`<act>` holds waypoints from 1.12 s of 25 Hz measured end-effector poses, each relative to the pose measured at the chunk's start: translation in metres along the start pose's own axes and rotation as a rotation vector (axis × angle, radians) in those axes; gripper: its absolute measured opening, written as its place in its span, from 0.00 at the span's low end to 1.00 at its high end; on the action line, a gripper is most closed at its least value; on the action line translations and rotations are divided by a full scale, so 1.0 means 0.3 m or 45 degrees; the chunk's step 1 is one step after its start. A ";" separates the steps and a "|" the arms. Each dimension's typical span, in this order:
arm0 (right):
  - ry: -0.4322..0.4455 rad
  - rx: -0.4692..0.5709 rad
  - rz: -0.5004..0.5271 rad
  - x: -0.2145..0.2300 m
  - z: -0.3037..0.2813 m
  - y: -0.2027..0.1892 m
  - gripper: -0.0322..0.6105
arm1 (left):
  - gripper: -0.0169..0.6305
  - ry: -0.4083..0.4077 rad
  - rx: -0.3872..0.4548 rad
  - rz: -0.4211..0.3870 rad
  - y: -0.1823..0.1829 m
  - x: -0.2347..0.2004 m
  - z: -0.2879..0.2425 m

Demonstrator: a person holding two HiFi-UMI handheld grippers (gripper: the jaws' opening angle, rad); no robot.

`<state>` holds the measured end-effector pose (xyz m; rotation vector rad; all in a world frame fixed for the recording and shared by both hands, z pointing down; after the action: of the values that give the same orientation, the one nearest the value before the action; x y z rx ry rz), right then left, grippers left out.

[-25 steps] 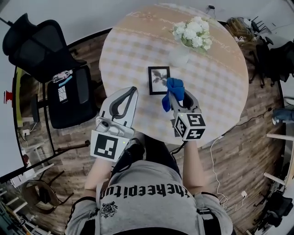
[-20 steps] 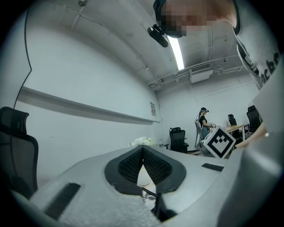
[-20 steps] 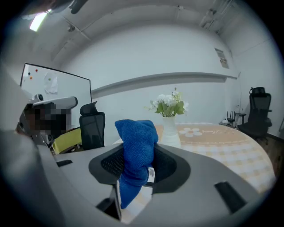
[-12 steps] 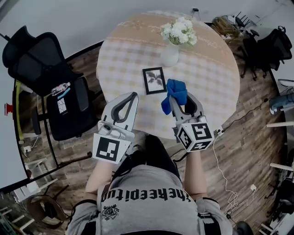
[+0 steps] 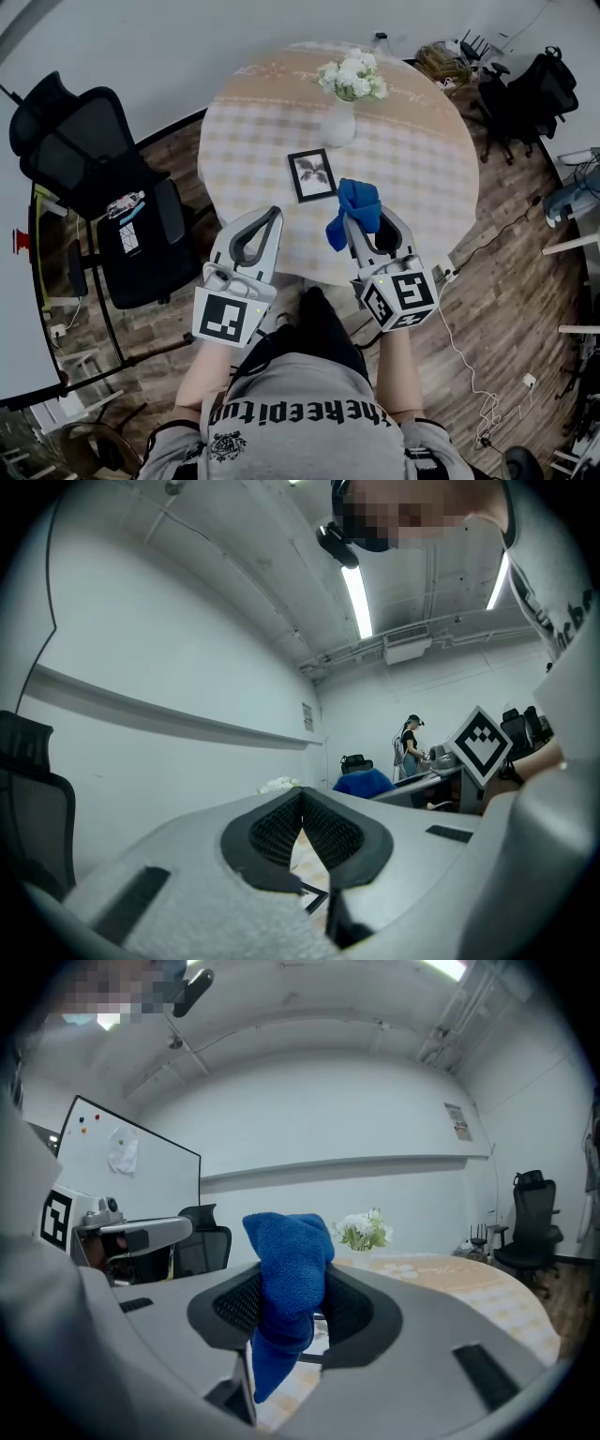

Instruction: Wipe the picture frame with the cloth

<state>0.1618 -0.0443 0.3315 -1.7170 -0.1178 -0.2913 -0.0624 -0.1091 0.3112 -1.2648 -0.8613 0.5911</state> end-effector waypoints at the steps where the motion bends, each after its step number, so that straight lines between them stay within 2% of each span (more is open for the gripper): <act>1: 0.000 0.010 0.002 -0.011 0.011 0.002 0.30 | 0.05 -0.005 0.001 0.001 0.002 0.001 0.010; 9: 0.010 0.083 0.007 -0.084 0.079 0.026 0.30 | 0.05 -0.045 0.027 -0.001 0.023 0.013 0.062; 17: 0.018 0.128 0.013 -0.084 0.128 0.047 0.30 | 0.05 -0.062 0.045 -0.015 0.052 0.039 0.054; 28: 0.093 0.140 0.039 -0.065 0.231 0.088 0.30 | 0.05 -0.027 0.052 -0.048 0.123 0.148 0.076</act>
<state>0.1581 0.0209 0.2913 -1.5957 -0.0531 -0.3188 -0.0532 -0.0525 0.2869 -1.2050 -0.8850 0.5903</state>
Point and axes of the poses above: the fingertips, and each gripper's own axes: z backward along the fingers, x to its right, y out of its top, the point moved 10 cm from there along z, backward along the fingers, and after that the axes turned 10 degrees about -z, right-handed, at the moved point
